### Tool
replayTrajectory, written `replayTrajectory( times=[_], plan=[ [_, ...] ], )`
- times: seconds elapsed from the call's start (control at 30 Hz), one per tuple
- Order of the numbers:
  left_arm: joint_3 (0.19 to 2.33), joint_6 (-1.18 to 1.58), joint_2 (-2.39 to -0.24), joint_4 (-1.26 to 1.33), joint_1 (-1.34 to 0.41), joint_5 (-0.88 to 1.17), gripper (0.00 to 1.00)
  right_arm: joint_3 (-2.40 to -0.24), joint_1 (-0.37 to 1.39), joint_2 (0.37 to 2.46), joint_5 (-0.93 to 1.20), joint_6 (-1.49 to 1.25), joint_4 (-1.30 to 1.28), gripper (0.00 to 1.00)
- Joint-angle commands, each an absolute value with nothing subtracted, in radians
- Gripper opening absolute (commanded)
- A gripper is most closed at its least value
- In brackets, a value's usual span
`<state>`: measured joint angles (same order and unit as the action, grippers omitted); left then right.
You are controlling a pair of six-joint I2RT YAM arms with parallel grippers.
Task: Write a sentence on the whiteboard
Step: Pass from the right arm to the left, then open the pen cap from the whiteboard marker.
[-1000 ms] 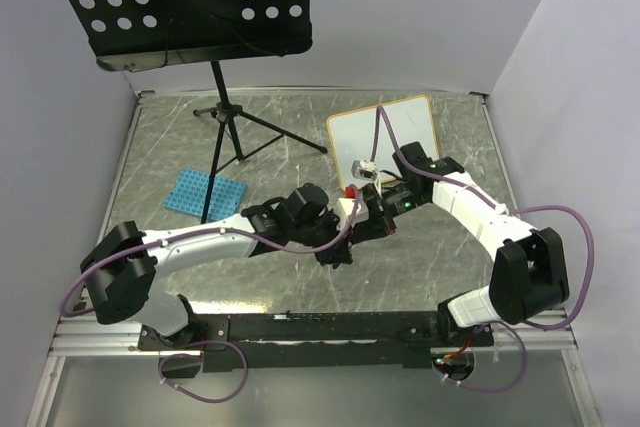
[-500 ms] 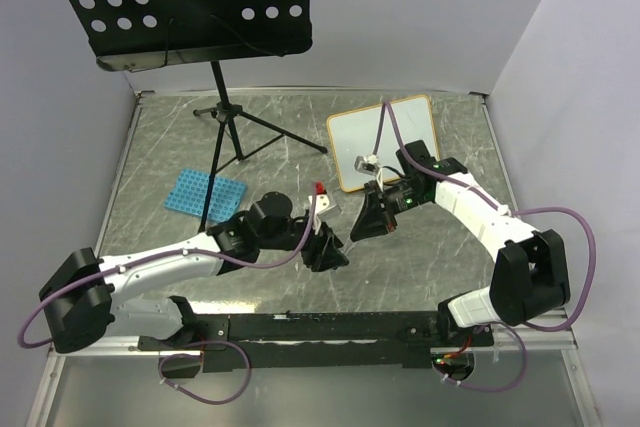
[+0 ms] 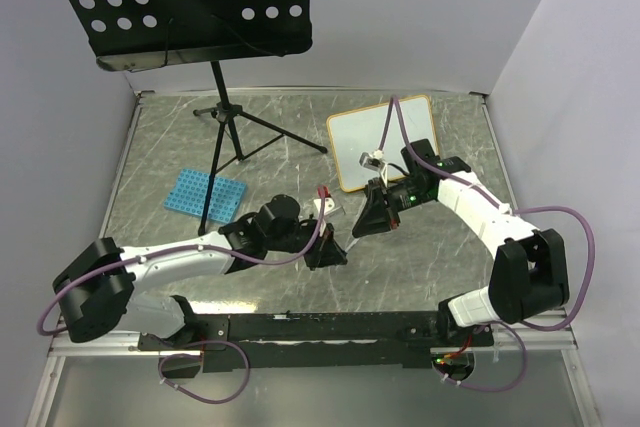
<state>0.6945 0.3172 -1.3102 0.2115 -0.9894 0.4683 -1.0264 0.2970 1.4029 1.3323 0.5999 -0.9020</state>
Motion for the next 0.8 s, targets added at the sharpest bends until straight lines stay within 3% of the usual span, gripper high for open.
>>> replayTrajectory(
  times=[0.0,0.03,0.1,0.13,0.23,0.27,0.6,0.77],
  plan=[
    [0.747,0.261,-1.302,0.198,-0.989,0.502,0.01,-1.054,0.288,1.414,1.384,0.627,-0.914,0.00],
    [0.752,0.244,-1.289,0.145,-0.988,0.496,0.01,-1.057,0.288,1.416,1.382,0.671,-0.949,0.01],
    [0.770,0.183,-1.258,0.075,-0.973,0.488,0.01,-1.090,0.288,1.426,1.378,0.762,-1.029,0.36],
    [0.778,0.160,-1.250,0.004,-0.965,0.497,0.01,-1.106,0.290,1.436,1.376,0.875,-1.126,0.68],
    [0.824,0.074,-1.236,-0.107,-0.940,0.528,0.01,-1.127,0.298,1.443,1.405,1.032,-1.247,0.96],
    [0.847,0.058,-1.239,-0.159,-0.937,0.535,0.01,-1.123,0.299,1.439,1.411,1.041,-1.247,1.00],
    [0.951,-0.020,-1.333,-0.273,-0.937,0.617,0.01,-1.068,0.360,1.394,1.354,0.911,-1.077,1.00],
    [0.959,-0.011,-1.351,-0.255,-0.937,0.623,0.01,-1.072,0.362,1.411,1.379,0.873,-1.063,0.89]
  ],
)
